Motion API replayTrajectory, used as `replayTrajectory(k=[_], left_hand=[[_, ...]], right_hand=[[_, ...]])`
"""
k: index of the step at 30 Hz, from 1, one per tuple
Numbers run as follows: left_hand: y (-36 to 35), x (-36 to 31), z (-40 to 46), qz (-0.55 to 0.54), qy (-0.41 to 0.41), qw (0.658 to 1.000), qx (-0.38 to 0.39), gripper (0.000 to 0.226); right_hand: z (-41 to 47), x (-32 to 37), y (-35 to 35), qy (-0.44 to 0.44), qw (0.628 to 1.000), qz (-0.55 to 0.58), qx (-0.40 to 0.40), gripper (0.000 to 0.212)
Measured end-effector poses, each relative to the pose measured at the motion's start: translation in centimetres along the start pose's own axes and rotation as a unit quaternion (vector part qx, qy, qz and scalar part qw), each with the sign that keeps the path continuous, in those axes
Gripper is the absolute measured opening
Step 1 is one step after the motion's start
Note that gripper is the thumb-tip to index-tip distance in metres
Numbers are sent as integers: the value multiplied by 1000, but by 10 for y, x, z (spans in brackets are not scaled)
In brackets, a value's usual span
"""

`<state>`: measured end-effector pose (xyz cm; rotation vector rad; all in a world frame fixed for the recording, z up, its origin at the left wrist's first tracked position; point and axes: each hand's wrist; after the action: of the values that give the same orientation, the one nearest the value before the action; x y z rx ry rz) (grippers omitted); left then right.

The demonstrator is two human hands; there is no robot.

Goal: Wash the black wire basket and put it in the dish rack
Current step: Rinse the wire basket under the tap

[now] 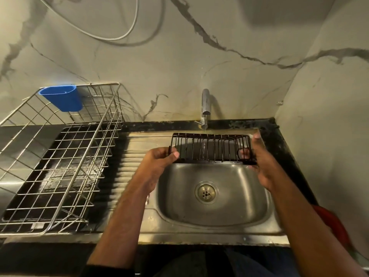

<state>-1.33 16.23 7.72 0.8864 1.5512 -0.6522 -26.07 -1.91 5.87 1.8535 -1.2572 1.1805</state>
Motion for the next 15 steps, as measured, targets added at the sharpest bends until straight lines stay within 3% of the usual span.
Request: replayTrajectory(k=[3, 6, 10, 15], left_hand=[[4, 12, -3, 46, -3, 999, 28, 28], [-1, 24, -9, 92, -16, 995, 30, 27], [-6, 37, -10, 206, -38, 978, 11, 34], [-14, 47, -4, 252, -43, 967, -16, 37]], right_hand=[[-6, -2, -1, -24, 999, -4, 28, 52], [-1, -14, 1, -40, 998, -25, 37, 76], [-9, -18, -1, -12, 998, -69, 4, 44], [-8, -20, 1, 60, 988, -141, -37, 44]])
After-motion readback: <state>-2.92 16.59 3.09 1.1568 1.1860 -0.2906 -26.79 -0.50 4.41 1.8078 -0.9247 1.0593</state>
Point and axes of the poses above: each hand's wrist, its own z-axis towards the middle knuckle, its own y-axis out of the back of the hand, x = y × z, and after that the axes turned 6 degrees about -y, right-handed
